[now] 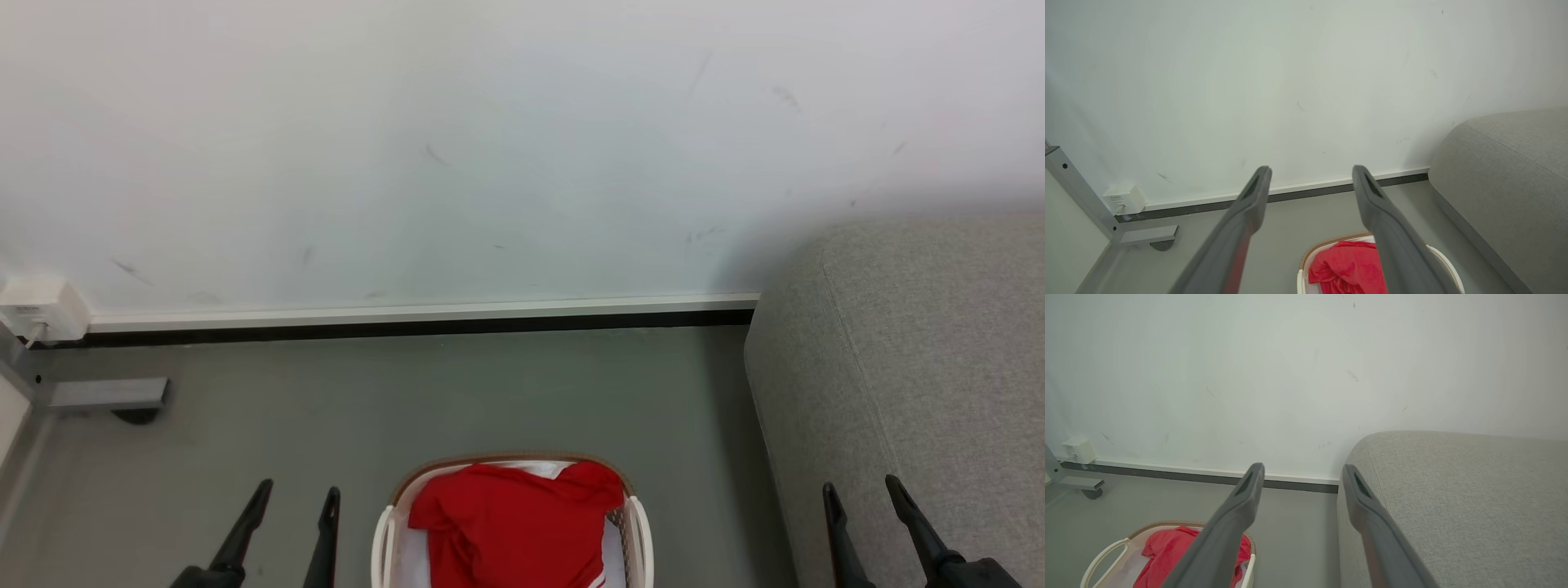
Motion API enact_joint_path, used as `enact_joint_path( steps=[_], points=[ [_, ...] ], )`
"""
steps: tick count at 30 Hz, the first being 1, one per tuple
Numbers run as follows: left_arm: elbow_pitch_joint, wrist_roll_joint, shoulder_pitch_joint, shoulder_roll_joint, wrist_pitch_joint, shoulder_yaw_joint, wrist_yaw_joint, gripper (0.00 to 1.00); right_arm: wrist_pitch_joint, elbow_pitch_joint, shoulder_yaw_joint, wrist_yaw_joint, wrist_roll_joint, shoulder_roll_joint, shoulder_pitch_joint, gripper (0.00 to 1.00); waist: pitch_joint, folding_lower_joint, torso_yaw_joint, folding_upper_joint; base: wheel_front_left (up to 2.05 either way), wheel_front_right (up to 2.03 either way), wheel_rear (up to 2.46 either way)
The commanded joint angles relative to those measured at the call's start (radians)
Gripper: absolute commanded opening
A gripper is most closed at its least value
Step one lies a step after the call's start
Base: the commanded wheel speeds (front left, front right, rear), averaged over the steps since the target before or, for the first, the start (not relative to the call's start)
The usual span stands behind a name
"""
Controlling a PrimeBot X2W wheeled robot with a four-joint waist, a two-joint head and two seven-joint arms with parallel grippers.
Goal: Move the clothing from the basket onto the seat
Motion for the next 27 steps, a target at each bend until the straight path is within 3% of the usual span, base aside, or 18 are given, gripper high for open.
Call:
enact_joint_path(
  steps=[1,21,27],
  points=[
    [0.008,0.012,0.015,-0.006,-0.003,0.008,-0.007,1.0,-0.004,0.003,-0.007,-0.002,0.009,-0.001,0.008,1.0,0.0,0.0,-0.001,0.0,0.0,0.0,0.0],
    [0.025,0.024,0.01,-0.028,-0.003,0.036,-0.037,1.0,-0.004,0.005,-0.009,-0.002,0.0,-0.001,-0.002,1.0,0.0,0.0,-0.004,0.0,0.0,0.0,0.0],
    [0.034,0.026,-0.022,-0.027,-0.003,0.024,-0.045,1.0,-0.004,-0.021,-0.008,-0.002,0.017,-0.001,-0.029,1.0,0.05,0.0,-0.024,0.0,0.0,0.0,0.0]
  ],
)
